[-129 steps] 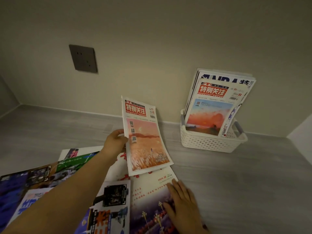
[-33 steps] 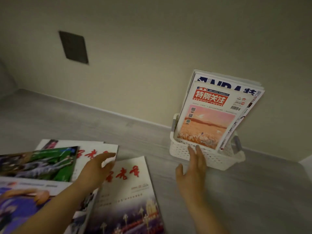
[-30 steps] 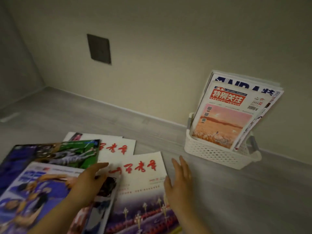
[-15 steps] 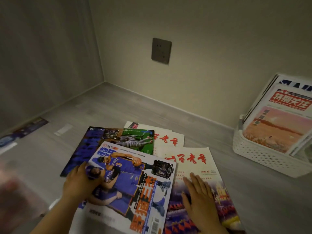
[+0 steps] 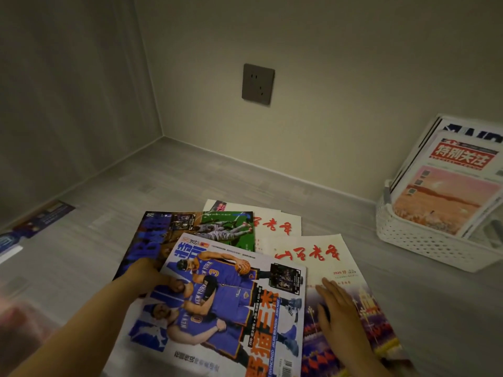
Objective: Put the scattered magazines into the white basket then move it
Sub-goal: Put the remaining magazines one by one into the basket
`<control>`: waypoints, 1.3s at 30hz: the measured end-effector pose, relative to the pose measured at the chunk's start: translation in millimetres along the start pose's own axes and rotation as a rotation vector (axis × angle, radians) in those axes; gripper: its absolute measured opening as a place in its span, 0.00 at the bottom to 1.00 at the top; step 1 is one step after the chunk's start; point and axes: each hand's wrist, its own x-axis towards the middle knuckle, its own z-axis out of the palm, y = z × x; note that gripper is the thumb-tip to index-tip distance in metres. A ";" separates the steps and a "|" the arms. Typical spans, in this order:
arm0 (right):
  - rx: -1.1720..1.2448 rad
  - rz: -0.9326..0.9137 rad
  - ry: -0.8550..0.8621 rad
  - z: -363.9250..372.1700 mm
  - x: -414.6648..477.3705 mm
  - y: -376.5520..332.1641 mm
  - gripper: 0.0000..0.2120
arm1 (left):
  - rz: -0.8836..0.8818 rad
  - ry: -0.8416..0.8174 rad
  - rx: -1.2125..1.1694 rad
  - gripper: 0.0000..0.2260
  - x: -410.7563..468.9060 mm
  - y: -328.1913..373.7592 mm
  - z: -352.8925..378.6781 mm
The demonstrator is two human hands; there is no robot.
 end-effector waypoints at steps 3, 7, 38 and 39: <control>0.195 0.140 0.057 -2.7 -0.3 -3.6 0.21 | 0.038 -0.023 -0.078 0.10 -0.1 10.0 0.6; 0.481 0.356 0.162 -17.5 12.5 -13.6 0.21 | 0.184 -0.055 -0.177 0.04 -12.0 35.6 -5.0; 1.035 0.048 0.443 -238.7 -0.1 94.5 0.12 | 0.727 -0.441 -0.398 0.19 -51.3 267.3 153.2; 1.035 0.037 0.449 -243.3 0.3 101.3 0.11 | 0.712 -0.462 -0.415 0.21 -54.7 278.8 167.9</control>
